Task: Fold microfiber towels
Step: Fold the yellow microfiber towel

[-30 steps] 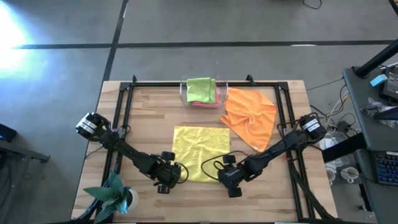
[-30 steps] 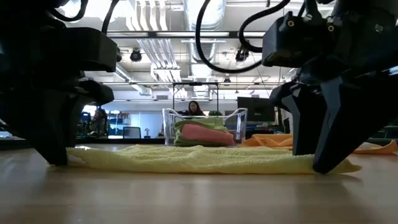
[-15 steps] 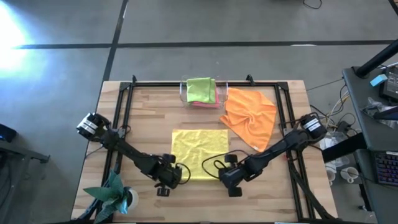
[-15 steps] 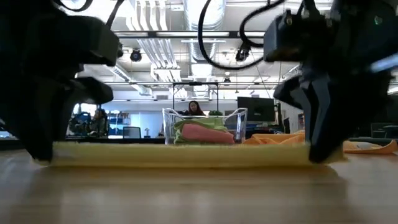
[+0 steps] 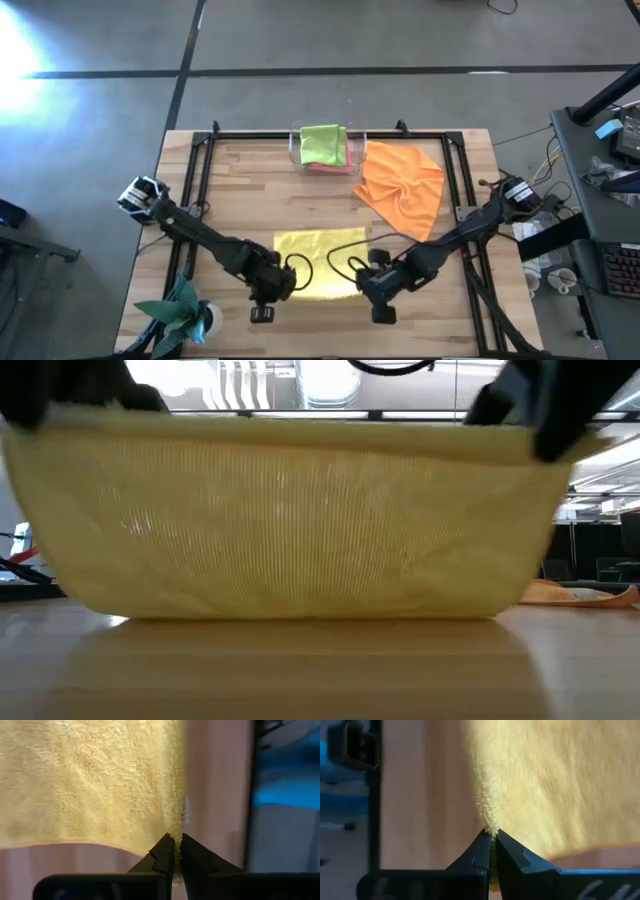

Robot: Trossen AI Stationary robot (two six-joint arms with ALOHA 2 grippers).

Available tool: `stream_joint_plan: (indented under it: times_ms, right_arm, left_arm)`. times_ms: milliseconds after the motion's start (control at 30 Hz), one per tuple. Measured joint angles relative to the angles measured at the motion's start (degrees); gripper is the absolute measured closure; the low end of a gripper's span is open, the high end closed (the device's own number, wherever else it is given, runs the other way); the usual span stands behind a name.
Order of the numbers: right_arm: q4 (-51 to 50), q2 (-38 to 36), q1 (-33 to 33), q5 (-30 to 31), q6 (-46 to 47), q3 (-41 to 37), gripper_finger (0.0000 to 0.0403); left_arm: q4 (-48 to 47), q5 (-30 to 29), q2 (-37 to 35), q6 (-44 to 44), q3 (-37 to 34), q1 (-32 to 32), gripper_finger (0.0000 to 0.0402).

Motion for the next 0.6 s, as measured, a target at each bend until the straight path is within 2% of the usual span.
stream_joint_plan:
  times_ms: [133, 233, 367, 600]
  right_arm:
    - [0.25, -0.09, 2.43, 1.36, 2.63, 0.1, 0.0394]
    - [-1.59, 0.14, 1.94, 5.71, 4.6, -0.2, 0.0394]
    - [-2.61, 1.0, -2.55, 9.14, 6.25, -0.22, 0.0394]
    - [-4.77, 3.42, -10.98, 8.81, 7.71, -0.82, 0.0394]
  left_arm:
    - [-3.1, -0.01, -0.62, -7.07, 2.19, -1.19, 0.0389]
    - [-3.37, -3.4, -0.59, -7.71, 1.83, -1.18, 0.0389]
    - [-3.57, -8.74, 0.22, -8.36, 0.76, 1.54, 0.0389]
    - [-3.9, -8.4, 1.48, -11.14, -3.84, 7.39, 0.0389]
